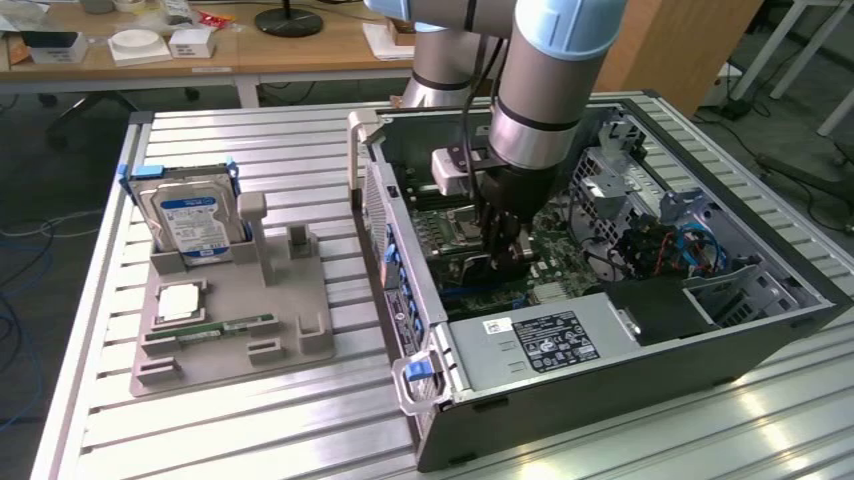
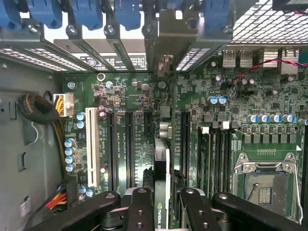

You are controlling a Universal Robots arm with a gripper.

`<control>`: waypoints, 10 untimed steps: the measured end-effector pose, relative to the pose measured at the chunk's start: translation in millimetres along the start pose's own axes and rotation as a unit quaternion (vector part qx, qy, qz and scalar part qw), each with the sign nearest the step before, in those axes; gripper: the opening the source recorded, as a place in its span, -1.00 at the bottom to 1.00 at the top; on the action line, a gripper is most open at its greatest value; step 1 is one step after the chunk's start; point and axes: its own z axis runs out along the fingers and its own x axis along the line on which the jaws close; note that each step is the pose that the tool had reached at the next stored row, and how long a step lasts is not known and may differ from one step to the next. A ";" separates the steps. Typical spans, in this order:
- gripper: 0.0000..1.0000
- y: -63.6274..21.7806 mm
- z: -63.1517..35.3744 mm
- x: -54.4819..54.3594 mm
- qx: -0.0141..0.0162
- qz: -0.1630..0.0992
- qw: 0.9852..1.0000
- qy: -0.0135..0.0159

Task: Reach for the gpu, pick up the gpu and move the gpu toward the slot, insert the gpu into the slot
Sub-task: 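Insert the gpu into the slot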

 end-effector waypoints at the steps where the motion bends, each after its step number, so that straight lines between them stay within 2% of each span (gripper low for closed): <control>1: -0.48 0.0 0.1 0.0 0.000 0.000 1.000 0.000; 10: -0.48 -0.1 0.5 -0.1 0.000 0.000 1.000 -0.001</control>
